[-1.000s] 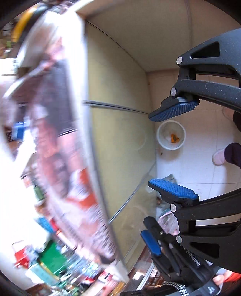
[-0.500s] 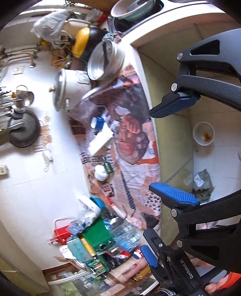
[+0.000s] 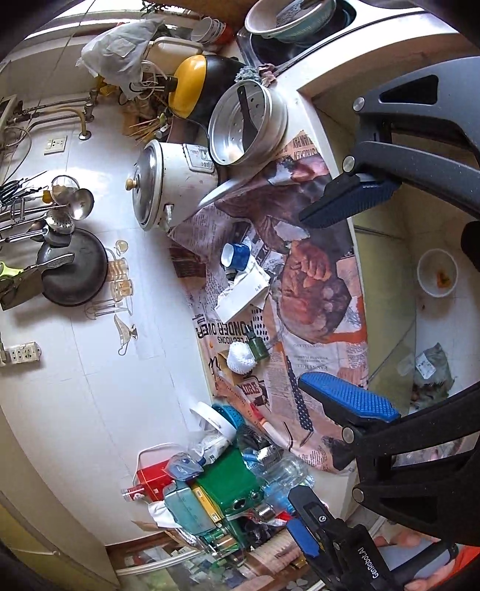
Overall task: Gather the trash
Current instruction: 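Raise both tools back toward the counter, then grasp the blue Lucky Cup with the right tool while the left tool grasps the white box, then carry the blue cup and white box down over the floor bin, then open both tools to drop the blue cup and white box into the bin, then move both tools back to the counter toward the crumpled tissues, then grasp the green glass bottle with the left tool while the right tool grasps the white tissue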
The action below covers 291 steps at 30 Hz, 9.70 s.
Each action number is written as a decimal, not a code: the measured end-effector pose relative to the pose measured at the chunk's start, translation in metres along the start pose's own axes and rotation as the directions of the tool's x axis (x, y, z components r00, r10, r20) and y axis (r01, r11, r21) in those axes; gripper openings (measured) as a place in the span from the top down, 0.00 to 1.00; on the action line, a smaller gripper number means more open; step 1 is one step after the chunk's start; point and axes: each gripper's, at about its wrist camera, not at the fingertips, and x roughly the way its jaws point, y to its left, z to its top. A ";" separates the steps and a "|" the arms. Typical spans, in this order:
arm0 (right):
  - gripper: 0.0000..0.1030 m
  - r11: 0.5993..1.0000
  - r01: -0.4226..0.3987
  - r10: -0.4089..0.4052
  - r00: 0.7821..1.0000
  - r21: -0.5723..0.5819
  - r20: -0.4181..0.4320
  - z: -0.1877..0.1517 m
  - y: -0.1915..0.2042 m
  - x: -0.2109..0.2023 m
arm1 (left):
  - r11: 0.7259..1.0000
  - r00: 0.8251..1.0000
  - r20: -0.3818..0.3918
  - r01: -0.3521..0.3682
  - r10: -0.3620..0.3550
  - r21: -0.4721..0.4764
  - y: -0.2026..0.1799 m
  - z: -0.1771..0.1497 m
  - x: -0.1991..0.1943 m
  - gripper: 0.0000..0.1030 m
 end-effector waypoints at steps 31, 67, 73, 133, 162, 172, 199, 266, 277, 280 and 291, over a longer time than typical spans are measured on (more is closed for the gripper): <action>0.25 0.984 -0.162 0.180 0.894 0.078 -0.411 0.086 -0.123 0.378 | 0.957 0.906 -0.374 -0.260 0.197 -0.127 -0.053 0.033 0.358 0.03; 0.38 0.991 -0.129 0.134 0.957 0.035 -0.258 0.106 -0.166 0.289 | 0.964 0.923 -0.317 -0.253 0.217 -0.077 -0.102 0.036 0.417 0.50; 0.38 0.990 -0.134 0.139 0.965 0.038 -0.224 0.103 -0.149 0.260 | 0.976 0.945 -0.265 -0.210 0.190 -0.049 -0.101 0.039 0.368 0.50; 0.38 0.997 -0.071 0.075 0.879 0.026 -0.471 -0.298 -0.096 0.204 | 0.986 0.778 -0.627 -0.068 -0.044 -0.153 -0.037 -0.435 0.245 0.50; 0.37 0.995 -0.089 0.102 0.789 0.052 -0.606 -0.339 -0.089 0.289 | 0.993 0.741 -0.671 -0.071 -0.012 -0.097 -0.005 -0.466 0.302 0.45; 0.37 0.997 -0.068 0.070 0.845 0.023 -0.530 -0.244 -0.066 0.192 | 0.998 0.836 -0.549 -0.039 0.004 -0.052 -0.013 -0.334 0.189 0.45; 0.21 0.998 0.064 -0.064 0.998 -0.014 0.013 -0.055 0.037 -0.070 | 0.995 0.998 -0.017 0.054 -0.053 0.082 -0.005 -0.055 -0.088 0.04; 0.20 0.982 -0.180 0.131 0.860 -0.054 -0.493 0.064 -0.051 0.392 | 0.995 0.860 -0.504 0.095 -0.079 0.007 0.040 0.013 0.440 0.51; 0.37 0.966 -0.073 -0.049 0.892 -0.249 -0.450 0.043 -0.028 0.397 | 1.000 0.878 -0.479 0.017 -0.008 0.016 0.047 0.007 0.424 0.60; 0.69 0.964 -0.084 -0.036 0.898 -0.252 -0.439 0.045 -0.029 0.391 | 1.000 0.877 -0.481 0.012 0.000 0.023 0.045 0.006 0.418 0.60; 0.92 0.989 -0.126 0.082 0.902 -0.079 -0.423 0.065 -0.065 0.325 | 0.999 0.922 -0.385 -0.034 0.032 0.002 0.009 0.027 0.364 0.60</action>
